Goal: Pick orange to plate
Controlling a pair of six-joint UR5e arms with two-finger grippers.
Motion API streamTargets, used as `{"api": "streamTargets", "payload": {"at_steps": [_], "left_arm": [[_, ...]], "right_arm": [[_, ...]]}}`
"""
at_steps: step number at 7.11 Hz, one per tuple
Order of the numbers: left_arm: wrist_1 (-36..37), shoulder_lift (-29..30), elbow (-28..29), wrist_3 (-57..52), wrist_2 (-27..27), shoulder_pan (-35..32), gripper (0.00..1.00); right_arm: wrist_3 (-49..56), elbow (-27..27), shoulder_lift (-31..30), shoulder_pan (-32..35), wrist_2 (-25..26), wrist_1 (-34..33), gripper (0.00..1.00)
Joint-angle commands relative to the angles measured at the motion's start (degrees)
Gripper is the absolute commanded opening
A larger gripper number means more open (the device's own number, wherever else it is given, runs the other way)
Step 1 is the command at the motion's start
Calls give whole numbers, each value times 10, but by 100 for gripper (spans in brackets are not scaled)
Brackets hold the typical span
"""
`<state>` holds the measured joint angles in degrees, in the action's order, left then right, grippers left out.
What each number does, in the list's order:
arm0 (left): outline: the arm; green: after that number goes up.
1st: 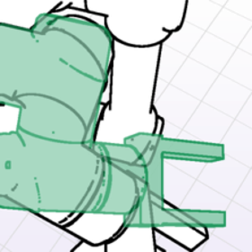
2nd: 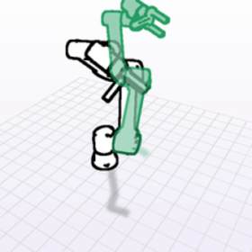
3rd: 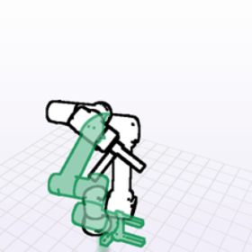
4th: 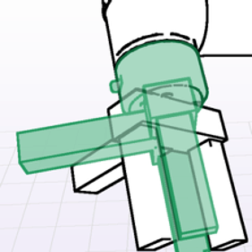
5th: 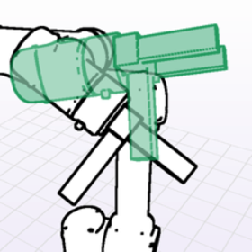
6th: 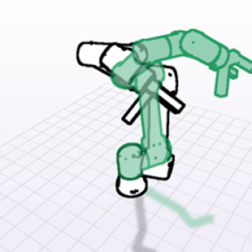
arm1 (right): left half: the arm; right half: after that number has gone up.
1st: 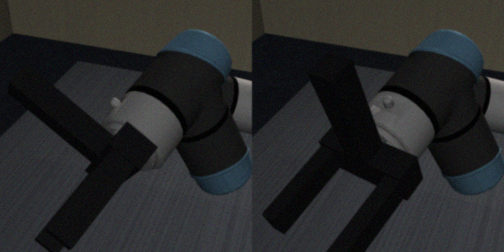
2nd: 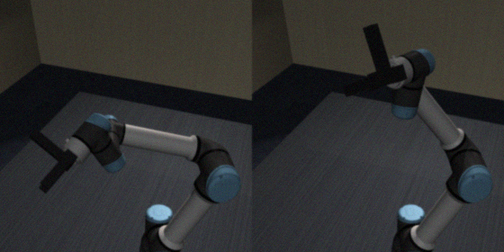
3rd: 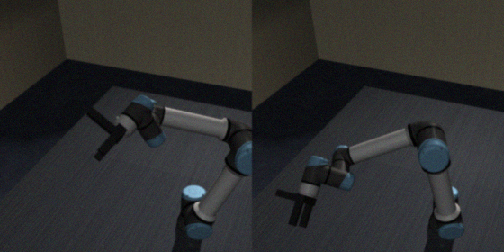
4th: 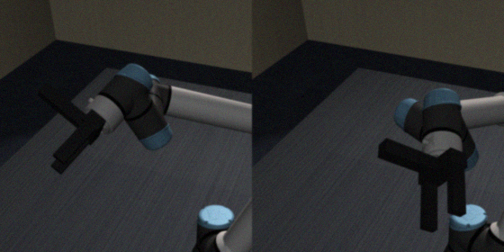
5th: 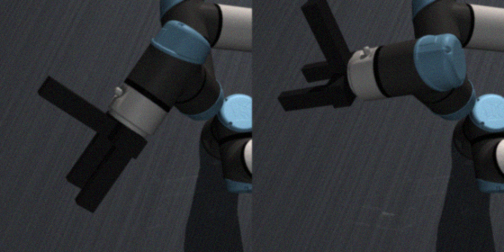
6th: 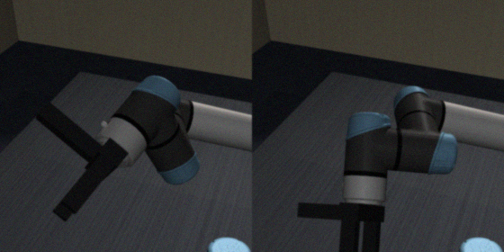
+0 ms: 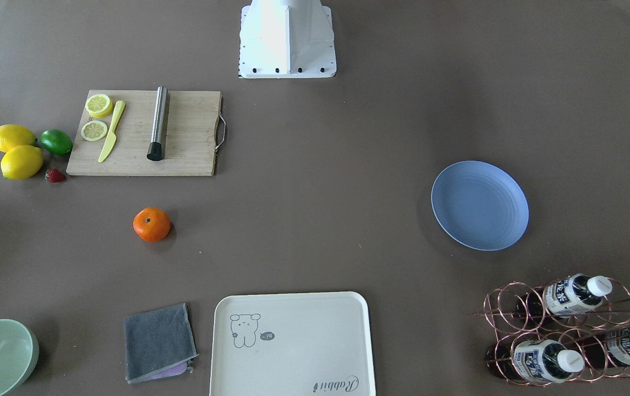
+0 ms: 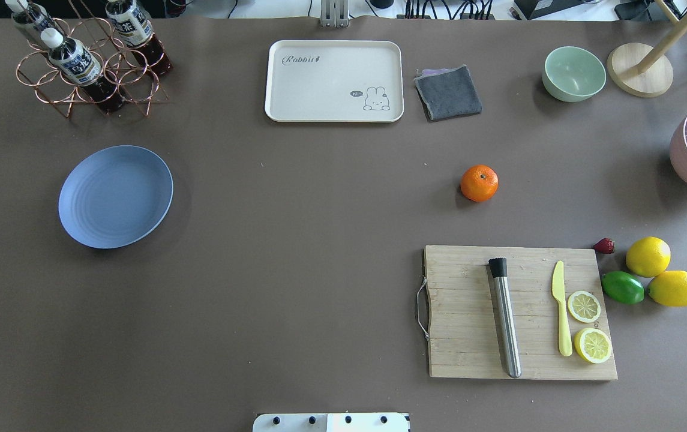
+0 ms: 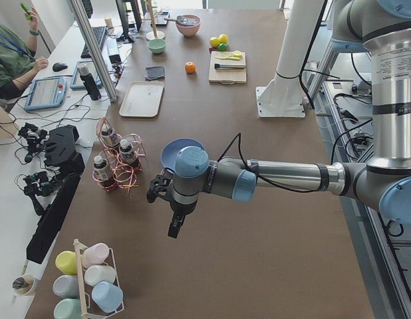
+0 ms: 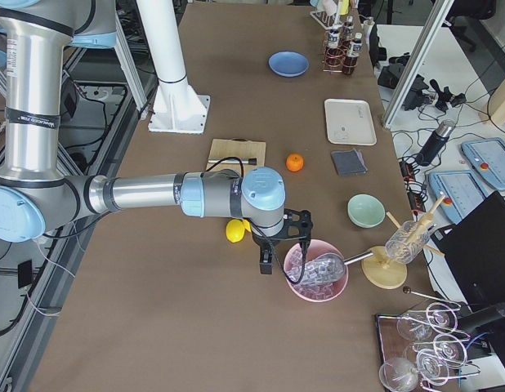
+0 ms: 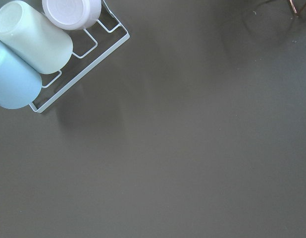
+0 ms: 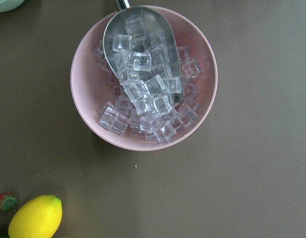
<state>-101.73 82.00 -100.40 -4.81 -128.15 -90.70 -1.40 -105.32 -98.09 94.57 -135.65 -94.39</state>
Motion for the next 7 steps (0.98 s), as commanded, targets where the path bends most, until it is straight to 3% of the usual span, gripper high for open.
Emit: {"api": "streamTargets", "payload": {"at_steps": [1, 2, 5, 7], "left_arm": [[-2, 3, -7, -3, -9, 0, 98], [-4, 1, -3, -3, -40, 2, 98], [-64, 3, 18, 3, -42, 0, 98], [-65, 33, 42, 2, -45, 4, 98]], "right_arm": [[0, -1, 0, -1, 0, 1, 100], [0, -1, 2, -1, 0, 0, 100], [-8, -1, 5, 0, -1, 0, 100], [-24, -1, 15, 0, -1, 1, 100]]}}
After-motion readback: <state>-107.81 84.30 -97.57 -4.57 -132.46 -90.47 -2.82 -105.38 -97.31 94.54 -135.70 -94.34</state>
